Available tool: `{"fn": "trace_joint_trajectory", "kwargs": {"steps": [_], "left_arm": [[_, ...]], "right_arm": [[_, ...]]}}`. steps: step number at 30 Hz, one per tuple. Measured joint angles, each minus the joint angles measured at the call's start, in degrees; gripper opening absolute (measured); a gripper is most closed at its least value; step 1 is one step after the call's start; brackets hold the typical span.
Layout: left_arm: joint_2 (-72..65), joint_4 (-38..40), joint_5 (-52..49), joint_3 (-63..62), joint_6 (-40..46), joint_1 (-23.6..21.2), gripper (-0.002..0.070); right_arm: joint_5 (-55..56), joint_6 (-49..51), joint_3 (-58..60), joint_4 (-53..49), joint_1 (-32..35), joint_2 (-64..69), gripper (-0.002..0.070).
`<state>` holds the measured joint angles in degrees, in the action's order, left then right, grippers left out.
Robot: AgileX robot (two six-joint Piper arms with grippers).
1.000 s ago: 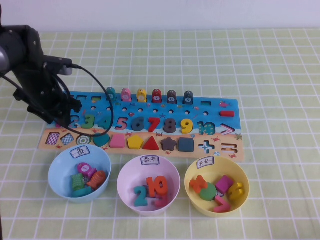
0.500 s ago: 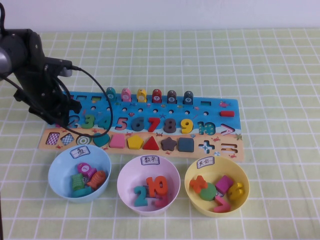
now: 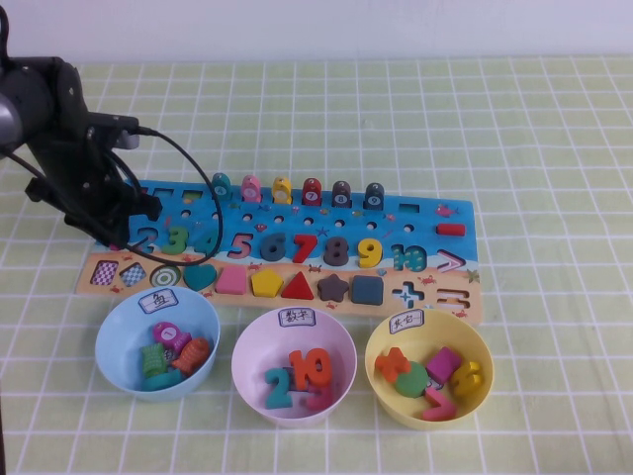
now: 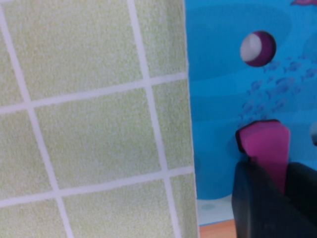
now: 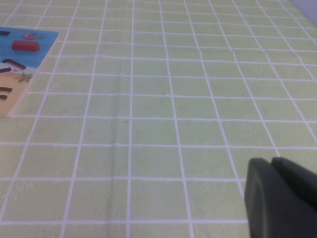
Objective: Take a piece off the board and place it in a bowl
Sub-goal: Pick up the "number 1"
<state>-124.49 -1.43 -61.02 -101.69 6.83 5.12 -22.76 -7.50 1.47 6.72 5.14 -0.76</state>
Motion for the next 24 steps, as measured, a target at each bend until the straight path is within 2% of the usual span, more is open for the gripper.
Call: {"fn": "trace_joint_trajectory", "kwargs": {"steps": [24], "left_arm": [[2.8,0.3,-1.4,-0.3,-0.2,0.0,0.0067]], "right_arm": [[0.0,0.0,0.0,0.0,0.0,0.0,-0.0017]]}}
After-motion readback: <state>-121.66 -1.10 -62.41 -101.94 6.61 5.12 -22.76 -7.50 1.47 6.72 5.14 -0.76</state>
